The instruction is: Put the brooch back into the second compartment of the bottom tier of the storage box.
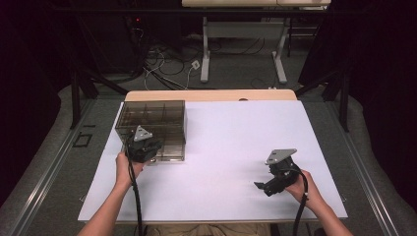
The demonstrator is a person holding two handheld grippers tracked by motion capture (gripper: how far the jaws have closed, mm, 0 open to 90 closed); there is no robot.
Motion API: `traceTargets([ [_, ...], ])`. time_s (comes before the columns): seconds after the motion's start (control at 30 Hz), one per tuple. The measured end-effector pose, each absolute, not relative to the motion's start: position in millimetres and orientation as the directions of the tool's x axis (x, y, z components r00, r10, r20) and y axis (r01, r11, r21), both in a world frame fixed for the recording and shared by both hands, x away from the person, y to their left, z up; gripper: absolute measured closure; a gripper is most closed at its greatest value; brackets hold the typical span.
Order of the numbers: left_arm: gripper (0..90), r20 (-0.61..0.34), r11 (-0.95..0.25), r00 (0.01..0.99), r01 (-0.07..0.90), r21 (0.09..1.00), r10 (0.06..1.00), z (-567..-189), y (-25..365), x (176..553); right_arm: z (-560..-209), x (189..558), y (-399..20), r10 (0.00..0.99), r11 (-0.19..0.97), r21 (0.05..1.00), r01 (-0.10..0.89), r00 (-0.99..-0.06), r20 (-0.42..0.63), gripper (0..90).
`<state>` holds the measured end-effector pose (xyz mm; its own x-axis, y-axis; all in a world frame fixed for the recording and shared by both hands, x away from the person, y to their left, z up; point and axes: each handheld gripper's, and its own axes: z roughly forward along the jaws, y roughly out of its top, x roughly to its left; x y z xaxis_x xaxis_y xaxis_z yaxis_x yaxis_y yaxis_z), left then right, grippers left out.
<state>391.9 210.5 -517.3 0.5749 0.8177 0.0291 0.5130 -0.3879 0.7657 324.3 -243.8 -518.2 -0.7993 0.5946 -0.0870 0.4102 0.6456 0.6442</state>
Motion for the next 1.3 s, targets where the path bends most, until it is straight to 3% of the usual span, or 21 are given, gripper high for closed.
traceTargets([
  [1.3,80.7,0.045,-0.423,0.543,0.597,0.682,0.838,-530,213,399,-518,324,-244,0.592,0.647,0.644,0.409,-0.801,-0.085,0.0],
])
